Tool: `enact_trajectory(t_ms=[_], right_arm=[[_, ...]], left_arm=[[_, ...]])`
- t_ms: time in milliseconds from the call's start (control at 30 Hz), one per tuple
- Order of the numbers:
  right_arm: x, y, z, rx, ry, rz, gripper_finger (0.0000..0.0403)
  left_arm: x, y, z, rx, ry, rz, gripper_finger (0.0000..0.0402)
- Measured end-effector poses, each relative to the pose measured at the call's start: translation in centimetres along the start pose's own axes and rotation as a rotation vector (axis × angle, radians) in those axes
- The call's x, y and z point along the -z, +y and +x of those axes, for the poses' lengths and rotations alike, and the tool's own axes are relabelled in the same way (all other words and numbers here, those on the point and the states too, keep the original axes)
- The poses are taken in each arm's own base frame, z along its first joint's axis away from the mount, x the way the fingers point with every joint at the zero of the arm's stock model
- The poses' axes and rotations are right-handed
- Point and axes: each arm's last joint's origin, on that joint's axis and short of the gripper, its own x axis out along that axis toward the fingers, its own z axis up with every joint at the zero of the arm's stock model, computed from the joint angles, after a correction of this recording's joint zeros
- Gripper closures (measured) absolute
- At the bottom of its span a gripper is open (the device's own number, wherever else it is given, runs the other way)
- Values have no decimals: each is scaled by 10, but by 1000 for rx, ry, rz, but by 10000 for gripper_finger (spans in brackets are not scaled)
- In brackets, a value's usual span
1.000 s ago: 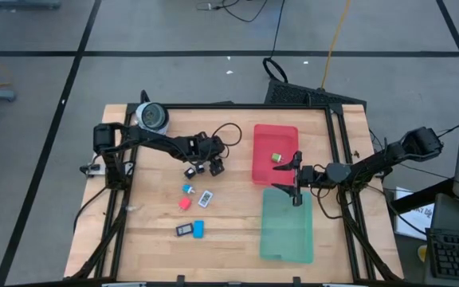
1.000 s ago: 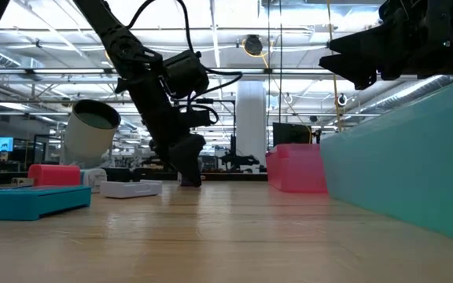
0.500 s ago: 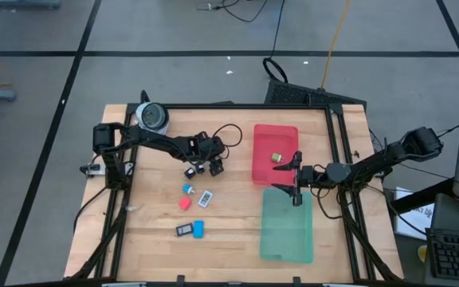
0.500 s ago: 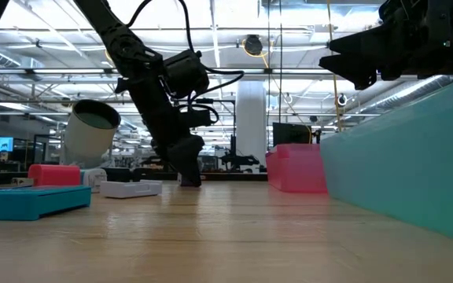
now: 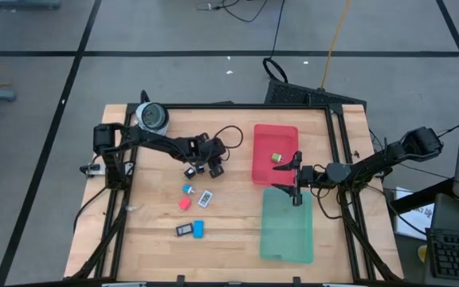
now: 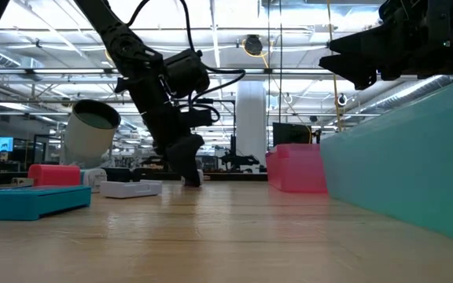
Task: Pick & Place Office items
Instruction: Put the violet charger adapter into the red bin
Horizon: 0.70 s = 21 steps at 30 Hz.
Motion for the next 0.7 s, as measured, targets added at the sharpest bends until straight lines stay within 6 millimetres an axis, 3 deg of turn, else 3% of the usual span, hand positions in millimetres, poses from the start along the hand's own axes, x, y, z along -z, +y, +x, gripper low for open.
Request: enact_trajectory(t_ms=[167, 400, 567, 700], right_arm=[[0, 0, 0, 0, 0, 0, 149], [0, 0, 0, 0, 5, 3, 149], [1, 0, 0, 4, 13, 25, 149], [4, -1, 0, 14, 36, 22, 149]], left_arm=[[-1, -9, -15, -63, -34, 104, 267], [-11, -32, -70, -213, -200, 313, 269], [-13, -51, -103, -221, -337, 397, 266], [-13, -68, -120, -233, -419, 477, 254]])
